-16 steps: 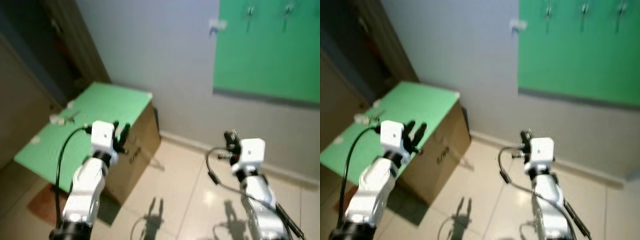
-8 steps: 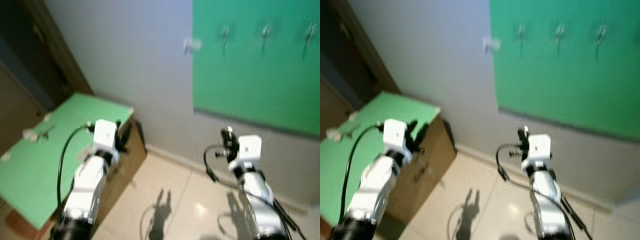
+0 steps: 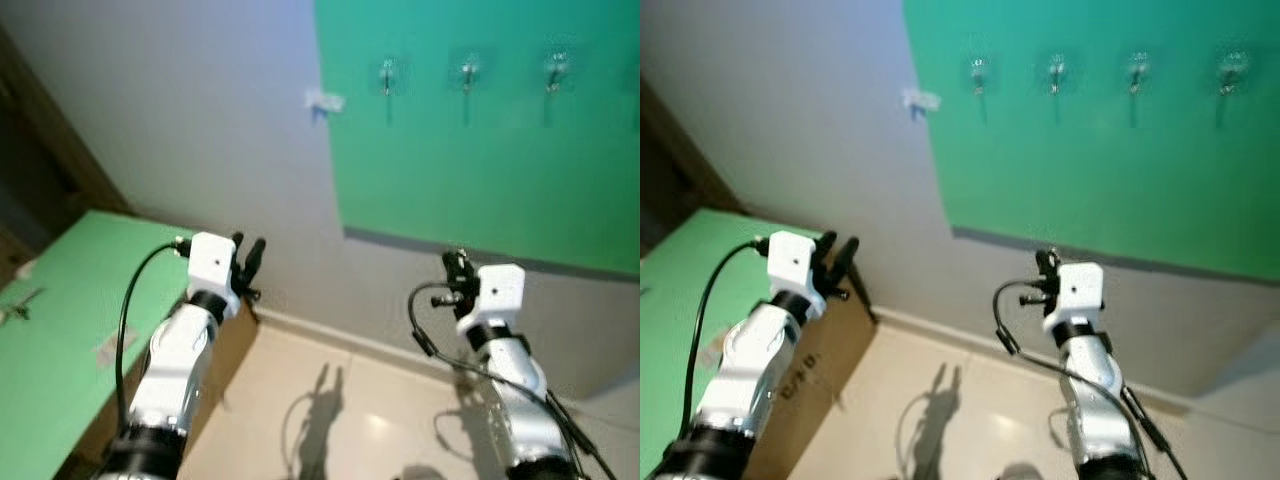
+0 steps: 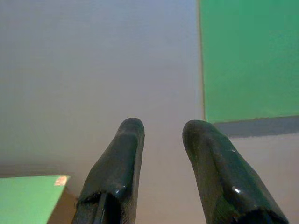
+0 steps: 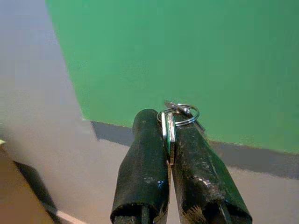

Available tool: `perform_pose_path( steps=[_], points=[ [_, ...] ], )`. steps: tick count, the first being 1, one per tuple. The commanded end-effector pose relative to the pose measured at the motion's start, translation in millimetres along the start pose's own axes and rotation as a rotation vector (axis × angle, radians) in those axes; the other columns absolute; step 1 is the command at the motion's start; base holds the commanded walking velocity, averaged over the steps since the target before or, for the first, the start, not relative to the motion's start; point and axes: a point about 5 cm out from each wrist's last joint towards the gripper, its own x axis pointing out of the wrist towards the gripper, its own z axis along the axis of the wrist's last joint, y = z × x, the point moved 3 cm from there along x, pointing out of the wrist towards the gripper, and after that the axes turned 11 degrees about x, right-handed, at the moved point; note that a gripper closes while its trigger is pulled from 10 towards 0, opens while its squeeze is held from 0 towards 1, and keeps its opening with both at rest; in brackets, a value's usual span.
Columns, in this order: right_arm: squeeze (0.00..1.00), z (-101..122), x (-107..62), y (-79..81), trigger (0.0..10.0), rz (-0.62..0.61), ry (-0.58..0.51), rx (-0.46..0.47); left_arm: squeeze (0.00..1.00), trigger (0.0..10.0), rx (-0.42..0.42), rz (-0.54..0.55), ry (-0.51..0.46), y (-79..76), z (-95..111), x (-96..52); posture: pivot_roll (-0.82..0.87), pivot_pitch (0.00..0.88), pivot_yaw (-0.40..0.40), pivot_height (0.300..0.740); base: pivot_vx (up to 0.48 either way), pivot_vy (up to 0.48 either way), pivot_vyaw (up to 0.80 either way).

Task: Hang keys on a hook

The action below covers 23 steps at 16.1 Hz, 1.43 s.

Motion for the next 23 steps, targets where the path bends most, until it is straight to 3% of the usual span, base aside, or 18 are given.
perform_pose_path(
  steps=[1, 13, 15, 18, 20, 21, 23],
  points=[
    [0.00, -1, 1.5, 7.7, 0.0, 0.026, 0.005, 0.011, 0.00, 10.0, 0.035, 0.019, 0.007, 9.2, -2, -2.1, -0.24, 0.000, 0.165, 0.740, 0.000, 0.000, -0.74],
    [0.00, 1, 2.9, 10.4, 0.0, 0.032, 0.003, 0.011, 0.00, 10.0, 0.038, 0.017, 0.010, 9.1, -2, -1.4, -0.24, 0.014, 0.158, 0.740, 0.000, 0.000, -0.72],
    [0.00, 4, 4.7, 15.0, 0.0, 0.050, -0.006, -0.012, 0.00, 10.0, 0.036, 0.015, 0.009, 9.1, -2, -1.0, -0.24, 0.015, 0.160, 0.740, 0.000, 0.000, 0.00],
    [0.00, 24, 17.2, 32.5, 0.0, 0.103, -0.053, -0.017, 0.00, 10.0, 0.050, 0.011, 0.007, 9.5, 0, -0.9, -0.24, 0.019, 0.164, 0.740, 0.000, 0.000, 0.00],
    [0.00, 64, 39.7, 67.5, 0.0, 0.230, -0.138, 0.006, 0.00, 10.0, 0.049, 0.005, 0.005, 8.3, 0, -0.1, -0.24, 0.025, 0.169, 0.740, 0.000, 0.000, 0.00],
    [0.00, 77, 46.0, 77.0, 0.0, 0.269, -0.164, 0.003, 0.00, 10.0, 0.048, 0.000, 0.003, 7.0, 1, 0.5, -0.24, 0.024, 0.167, 0.740, 0.000, 0.000, 0.00],
    [0.00, 85, 52.1, 77.4, 0.0, 0.266, -0.171, 0.010, 0.00, 10.0, 0.049, -0.002, -0.001, 5.9, 2, 1.1, -0.23, 0.024, 0.162, 0.740, 0.000, 0.000, 0.00]
  ],
)
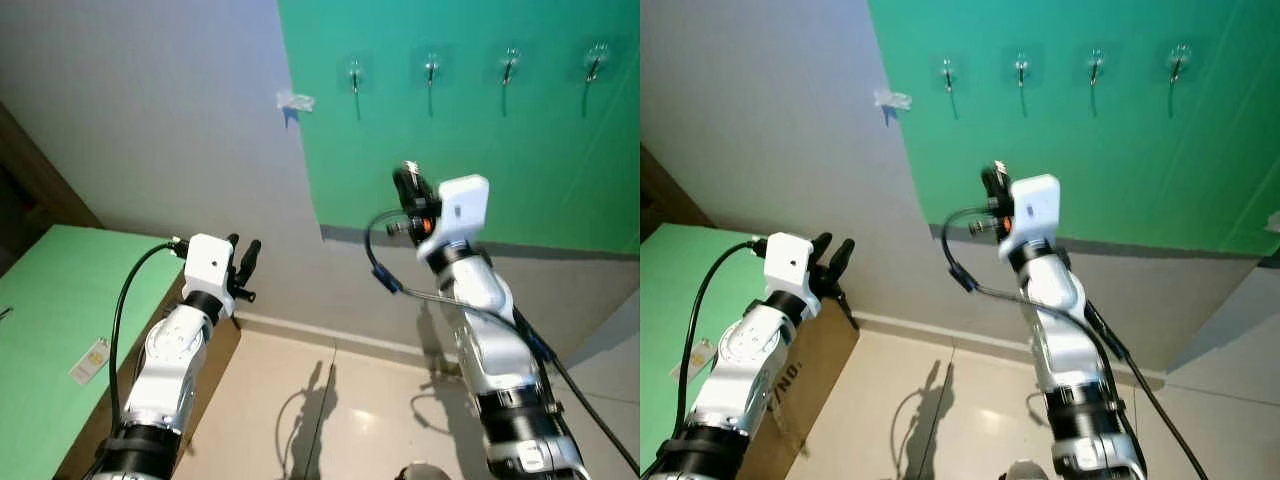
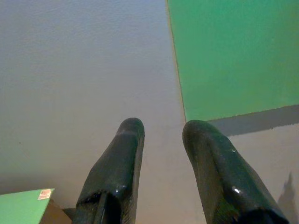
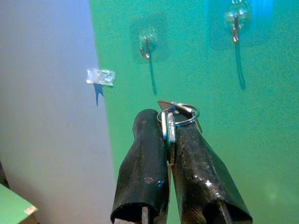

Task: Hang keys on a hook

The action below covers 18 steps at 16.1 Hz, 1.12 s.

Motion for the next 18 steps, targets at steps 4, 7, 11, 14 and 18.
perform_pose_path(
  steps=[4, 7, 11, 14, 18],
  points=[
    [0.00, 0, 8.6, 0.1, 0.0, -0.019, 0.029, -0.003, 0.00, 10.0, 0.019, 0.008, 0.003, 4.3, 0, -0.8, -0.22, 0.013, 0.156, 0.740, 0.000, 0.000, 0.00],
    [0.00, 4, 17.1, 3.4, 0.0, -0.011, 0.026, -0.015, 0.00, 10.0, 0.031, 0.007, -0.002, 5.4, 2, 0.3, -0.22, 0.002, 0.153, 0.740, 0.000, 0.000, 0.00],
    [0.00, 12, 18.1, -0.9, 0.0, -0.041, -0.024, -0.041, 0.00, 10.0, 0.041, -0.009, -0.046, 5.0, 9, -0.5, -0.21, 0.000, 0.149, 0.740, 0.357, 0.000, 0.00],
    [0.00, 22, 19.1, -0.5, 0.0, -0.056, -0.079, -0.062, 0.00, 10.0, 0.043, -0.013, -0.061, 3.2, 12, 0.8, -0.21, 0.000, 0.152, 0.740, 0.480, 0.000, 0.00],
    [0.00, 31, 19.8, 1.4, 0.0, -0.053, -0.121, -0.055, 0.00, 10.0, 0.051, -0.031, -0.090, -1.2, 17, 1.8, -0.22, 0.000, 0.150, 0.740, 0.459, 0.000, 0.00]
  ],
)
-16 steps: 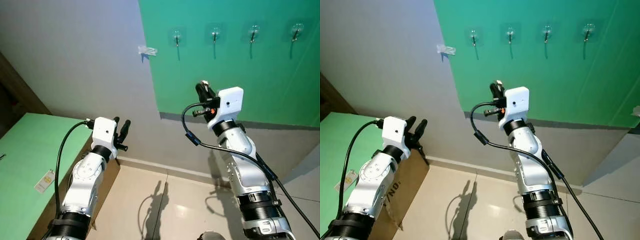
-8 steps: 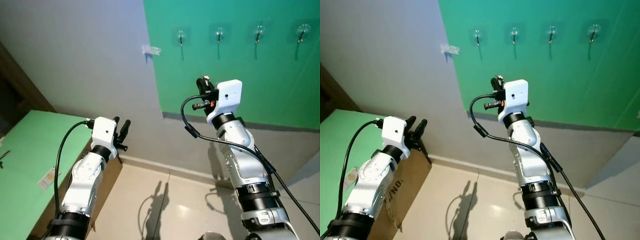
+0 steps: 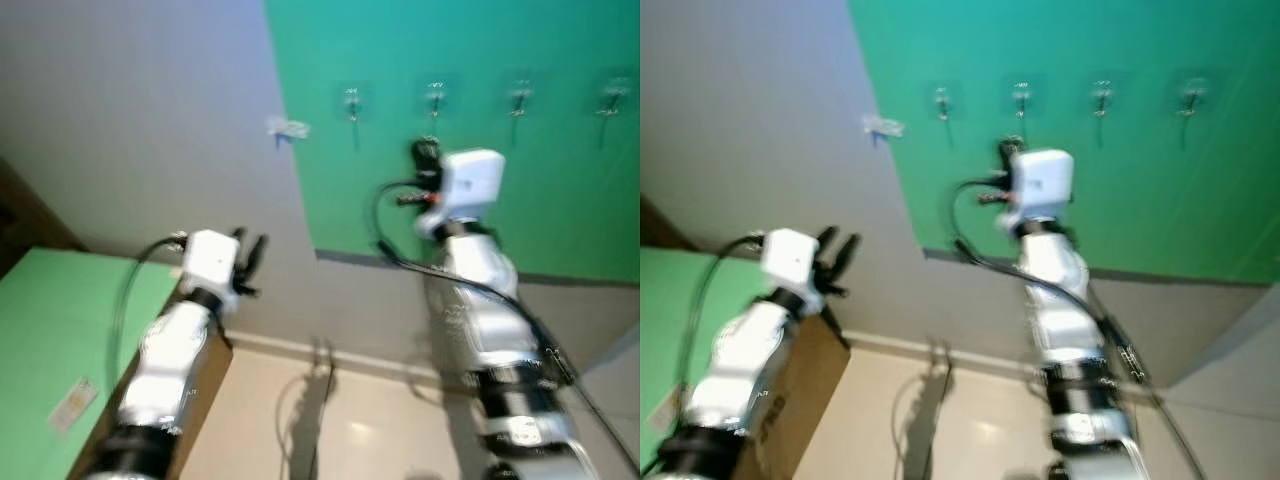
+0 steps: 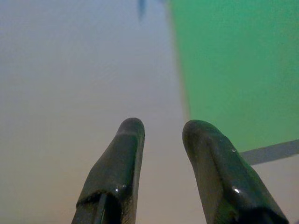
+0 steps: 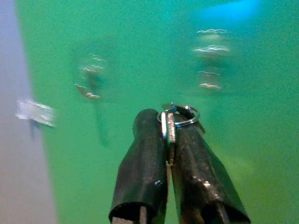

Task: Hang keys on a hook

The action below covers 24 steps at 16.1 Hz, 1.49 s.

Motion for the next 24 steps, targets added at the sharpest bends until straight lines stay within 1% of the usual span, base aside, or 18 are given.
perform_pose_path(
  steps=[1, 3, 4, 6, 7, 8, 9, 10, 11, 13, 14, 15, 17, 18, 20, 21, 22, 24],
  points=[
    [0.00, 12, 0.3, -5.9, 0.0, -0.008, -0.046, -0.015, 0.00, 10.0, 0.020, -0.013, -0.040, -4.3, 11, 5.0, -0.22, 0.000, 0.150, 0.740, 0.000, 0.000, 0.00],
    [0.00, 15, -0.8, -3.9, 0.0, 0.004, -0.056, 0.000, 0.00, 10.0, 0.025, -0.014, -0.040, -4.9, 11, 5.0, -0.22, 0.003, 0.150, 0.740, 0.000, 0.000, 0.00],
    [0.00, 20, -3.3, 1.2, 0.0, 0.037, -0.055, 0.013, 0.00, 10.0, 0.026, -0.018, -0.041, -5.8, 11, 4.3, -0.22, 0.004, 0.149, 0.740, 0.000, 0.000, 0.00],
    [0.00, 24, -11.8, 3.9, 0.0, 0.075, -0.005, 0.038, 0.00, 10.0, 0.025, -0.019, -0.043, -6.0, 11, 3.1, -0.22, 0.011, 0.146, 0.740, 0.000, 0.000, 0.00],
    [0.00, 25, -18.7, 3.4, 0.0, 0.098, 0.027, 0.028, 0.00, 10.0, 0.025, -0.019, -0.043, -6.0, 10, 2.2, -0.22, 0.013, 0.144, 0.740, 0.000, 0.000, 0.00],
    [0.00, 30, -29.3, -5.3, 0.0, 0.102, 0.063, 0.025, 0.00, 10.0, 0.025, -0.018, -0.041, -5.6, 10, 1.4, -0.24, 0.021, 0.139, 0.740, 0.000, 0.000, 0.00],
    [0.00, 33, -33.2, -8.8, 0.0, 0.101, 0.070, 0.022, 0.00, 10.0, 0.026, -0.018, -0.040, -5.6, 9, 1.2, -0.24, 0.022, 0.139, 0.740, 0.000, 0.000, 0.00],
    [0.00, 42, -39.1, -15.2, 0.0, 0.094, 0.084, 0.013, 0.00, 10.0, 0.025, -0.017, -0.035, -5.4, 7, 1.8, -0.26, 0.025, 0.139, 0.740, 0.000, 0.000, 0.00],
    [0.00, 48, -45.2, -16.7, 0.0, 0.105, 0.105, 0.001, 0.00, 10.0, 0.021, -0.015, -0.032, -5.4, 7, 3.4, -0.26, 0.025, 0.139, 0.740, 0.000, 0.000, 0.00],
    [0.00, 52, -55.4, -10.5, 0.0, 0.140, 0.146, -0.010, 0.00, 10.0, 0.016, -0.028, -0.033, -8.5, 7, 7.0, -0.29, 0.030, 0.144, 0.740, 0.000, 0.000, 0.00],
    [0.00, 53, -56.4, -9.0, 0.0, 0.146, 0.150, -0.009, 0.00, 10.0, 0.016, -0.031, -0.033, -8.9, 7, 7.5, -0.30, 0.032, 0.149, 0.740, 0.000, 0.000, 0.00],
    [0.00, 58, -56.8, -0.6, 0.0, 0.168, 0.161, 0.038, 0.00, 10.0, 0.016, -0.038, -0.034, -9.9, 8, 9.1, -0.30, 0.032, 0.157, 0.740, 0.000, 0.000, 0.00],
    [0.00, 68, -52.6, 11.3, 0.0, 0.215, 0.175, 0.119, 0.00, 10.0, 0.020, -0.050, -0.035, -10.5, 8, 9.9, -0.30, 0.033, 0.167, 0.740, 0.000, 0.000, 0.00],
    [0.00, 75, -51.8, 15.7, 0.0, 0.253, 0.179, 0.130, 0.00, 10.0, 0.023, -0.051, -0.036, -9.3, 8, 9.4, -0.29, 0.033, 0.166, 0.740, 0.000, 0.000, 0.00],
    [0.00, 81, -52.0, 17.5, 0.0, 0.281, 0.189, 0.107, 0.00, 10.0, 0.030, -0.046, -0.036, -6.2, 8, 8.3, -0.28, 0.035, 0.163, 0.740, 0.000, 0.000, 0.00],
    [0.00, 80, -50.0, 17.7, 0.0, 0.282, 0.199, 0.099, 0.00, 10.0, 0.032, -0.041, -0.034, -5.1, 7, 7.9, -0.28, 0.033, 0.163, 0.740, 0.000, 0.000, 0.00],
    [0.00, 74, -44.2, 19.3, 0.0, 0.276, 0.207, 0.096, 0.00, 10.0, 0.032, -0.039, -0.033, -5.1, 7, 8.2, -0.27, 0.030, 0.161, 0.740, 0.000, 0.000, 0.00],
    [0.00, 66, -32.0, 27.2, 0.0, 0.288, 0.213, 0.114, 0.00, 10.0, 0.034, -0.040, -0.036, -6.0, 8, 8.8, -0.25, 0.026, 0.156, 0.740, 0.000, 0.000, 0.00]
  ],
)
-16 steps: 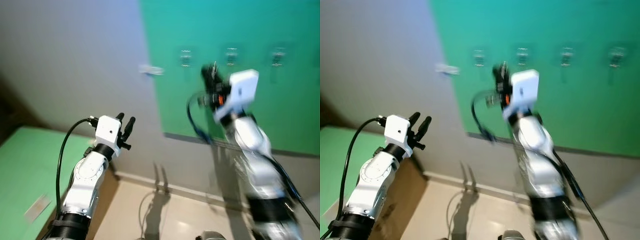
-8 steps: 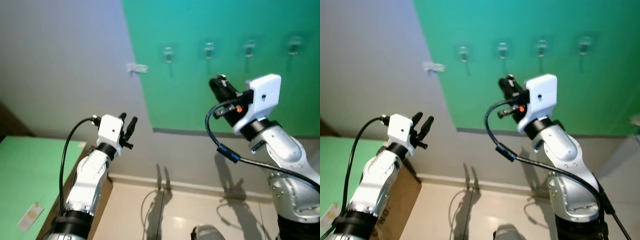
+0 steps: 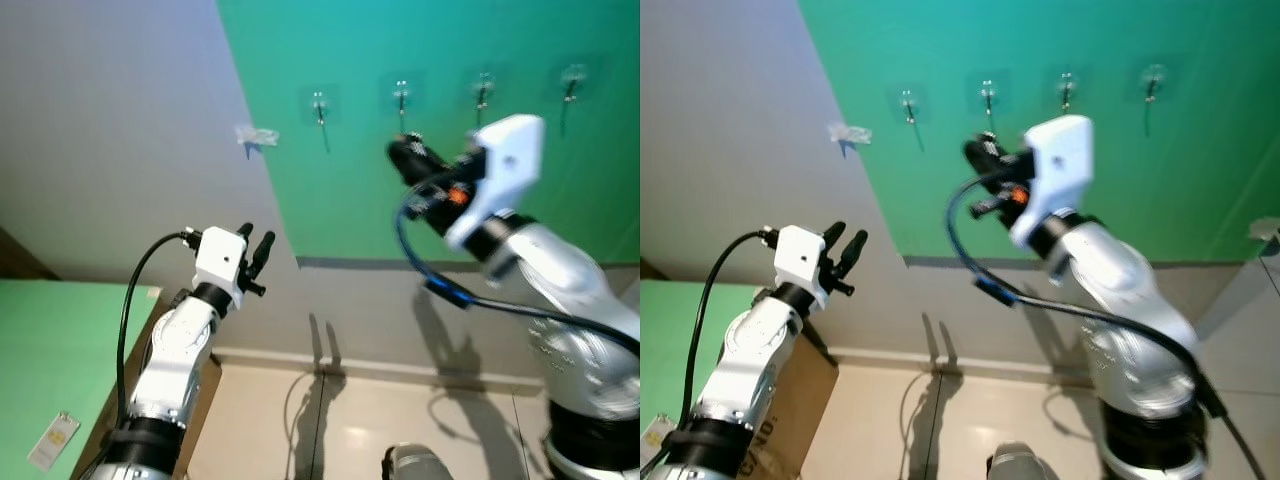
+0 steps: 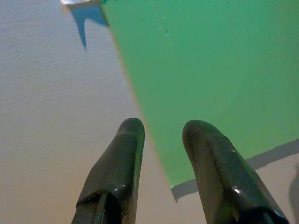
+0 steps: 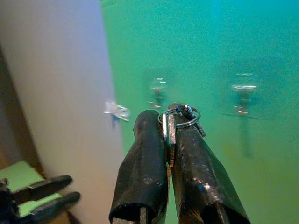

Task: Hang keys on a hook

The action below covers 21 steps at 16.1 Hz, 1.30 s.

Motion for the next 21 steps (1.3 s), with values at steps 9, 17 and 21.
perform_pose_path(
  steps=[9, 17, 21],
  points=[
    [0.00, 3, 34.5, -10.8, 0.0, -0.024, -0.067, 0.176, 0.00, 10.0, 0.034, 0.028, 0.017, 12.4, -3, -10.9, -0.18, 0.019, 0.137, 0.740, 0.000, 0.000, 0.00],
    [0.00, -2, 38.5, -6.4, 0.0, -0.010, -0.074, 0.228, 0.00, 10.0, 0.038, 0.020, 0.016, 12.2, -1, -10.2, -0.19, 0.016, 0.149, 0.740, 0.000, 0.000, 0.00],
    [0.00, -4, 41.4, -8.1, 0.0, -0.020, -0.081, 0.295, 0.00, 10.0, 0.042, 0.011, 0.013, 11.5, 0, -9.3, -0.19, 0.009, 0.152, 0.740, 0.000, 0.000, 0.00]
  ],
)
